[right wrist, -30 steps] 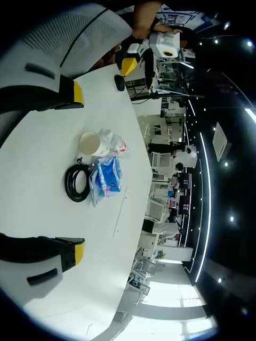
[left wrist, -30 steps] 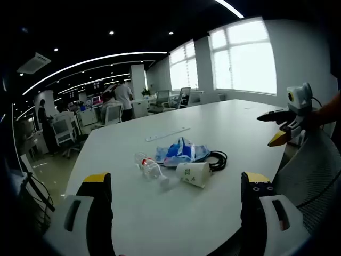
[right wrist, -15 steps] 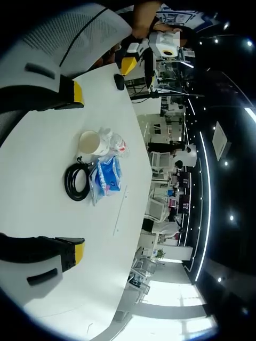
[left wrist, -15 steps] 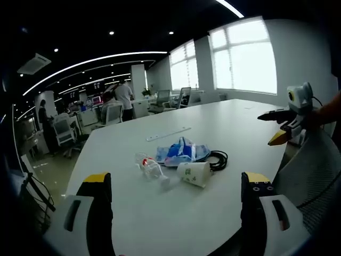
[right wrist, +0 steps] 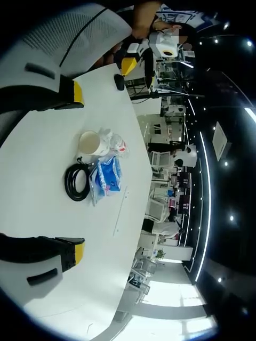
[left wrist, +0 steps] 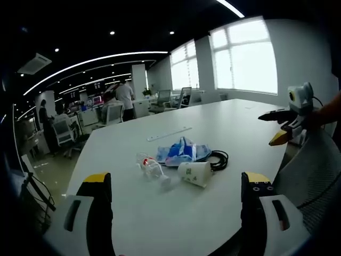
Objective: Arrange the tabletop items into an orderly group along one side of the table until the central work area is clear of visible clutter.
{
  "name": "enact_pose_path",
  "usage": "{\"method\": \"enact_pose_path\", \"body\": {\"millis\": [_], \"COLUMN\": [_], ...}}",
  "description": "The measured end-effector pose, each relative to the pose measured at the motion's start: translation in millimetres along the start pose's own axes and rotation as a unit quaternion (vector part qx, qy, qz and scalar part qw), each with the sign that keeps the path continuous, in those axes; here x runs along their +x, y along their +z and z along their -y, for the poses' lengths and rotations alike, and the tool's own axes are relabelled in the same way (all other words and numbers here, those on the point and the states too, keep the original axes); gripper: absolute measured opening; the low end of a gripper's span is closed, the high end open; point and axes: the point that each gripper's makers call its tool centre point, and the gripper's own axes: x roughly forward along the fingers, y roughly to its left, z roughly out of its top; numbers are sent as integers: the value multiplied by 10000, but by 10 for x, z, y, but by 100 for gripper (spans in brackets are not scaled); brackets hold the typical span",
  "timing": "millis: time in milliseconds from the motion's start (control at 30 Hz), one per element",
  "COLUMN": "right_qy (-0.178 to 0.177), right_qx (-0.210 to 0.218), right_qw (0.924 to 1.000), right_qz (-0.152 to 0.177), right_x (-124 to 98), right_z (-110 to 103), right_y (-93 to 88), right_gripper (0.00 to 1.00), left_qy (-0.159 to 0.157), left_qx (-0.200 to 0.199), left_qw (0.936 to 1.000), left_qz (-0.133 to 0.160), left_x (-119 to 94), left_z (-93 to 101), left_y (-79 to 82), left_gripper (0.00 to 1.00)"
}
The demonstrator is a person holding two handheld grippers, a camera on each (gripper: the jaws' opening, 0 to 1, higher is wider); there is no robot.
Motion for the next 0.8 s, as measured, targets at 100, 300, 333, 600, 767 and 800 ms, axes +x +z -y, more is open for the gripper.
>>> {"method": "enact_pose_path", "body": {"millis": [100,300,333,600,767,800], "right_qy": [-7,-25,-31,4,7,0], "right_qx": [-1,1,-9,-4,14,15], "right_qw": [10000,10000,10000,10000,10000,10000], "right_qz": [12,25,20,17,21,20], "right_x": [-2,-4,-4,-2,-1,-1], "right_z": [4,12,14,1,2,5], "right_y": [4,10,9,8,11,10], "right_gripper": [100,100,100,100,100,100], "left_qy": [15,44,58,78,8,-5], "left_qx": [27,-12,-25,-109,-112,-94], "left_qw": [10000,10000,10000,9999,9999,9999], "left_qz": [10,8,2,18,-65,-70], "left_x": [0,0,0,-2,11,12], "left_z": [-3,-15,-22,-33,-5,1], "left_y": [6,8,6,17,-3,5], "left_gripper": [99,99,99,99,99,99]}}
